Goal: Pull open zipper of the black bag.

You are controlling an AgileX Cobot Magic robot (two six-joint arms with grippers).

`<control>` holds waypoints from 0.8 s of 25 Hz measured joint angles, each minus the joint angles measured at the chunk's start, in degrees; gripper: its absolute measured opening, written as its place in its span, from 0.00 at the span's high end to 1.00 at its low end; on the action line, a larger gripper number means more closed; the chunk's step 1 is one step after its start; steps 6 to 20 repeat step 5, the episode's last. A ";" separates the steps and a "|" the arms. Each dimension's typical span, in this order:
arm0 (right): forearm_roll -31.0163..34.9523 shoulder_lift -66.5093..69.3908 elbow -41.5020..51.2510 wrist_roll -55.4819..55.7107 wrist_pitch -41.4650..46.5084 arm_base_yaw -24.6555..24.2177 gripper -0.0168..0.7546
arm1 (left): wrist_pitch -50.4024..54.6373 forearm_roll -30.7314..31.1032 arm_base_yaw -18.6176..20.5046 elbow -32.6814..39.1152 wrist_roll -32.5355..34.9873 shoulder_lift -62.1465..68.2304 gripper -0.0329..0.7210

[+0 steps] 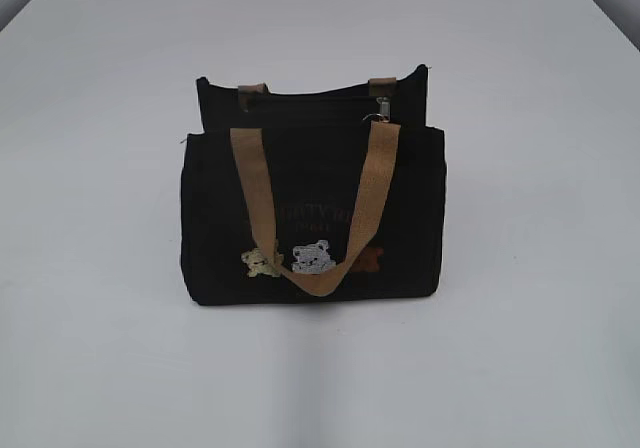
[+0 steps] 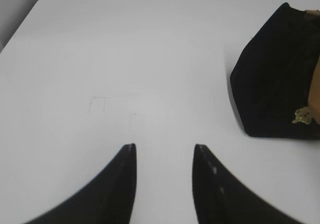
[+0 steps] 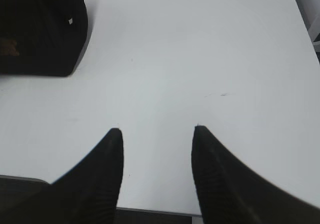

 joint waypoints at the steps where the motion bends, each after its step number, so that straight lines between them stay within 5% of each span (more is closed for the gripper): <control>1: 0.00 0.00 0.00 0.00 0.00 0.00 0.51 | 0.00 0.00 0.00 0.00 0.00 0.00 0.59; 20: 0.00 0.00 0.00 0.00 0.00 0.00 0.51 | 0.00 -0.05 0.00 0.00 0.01 0.00 0.63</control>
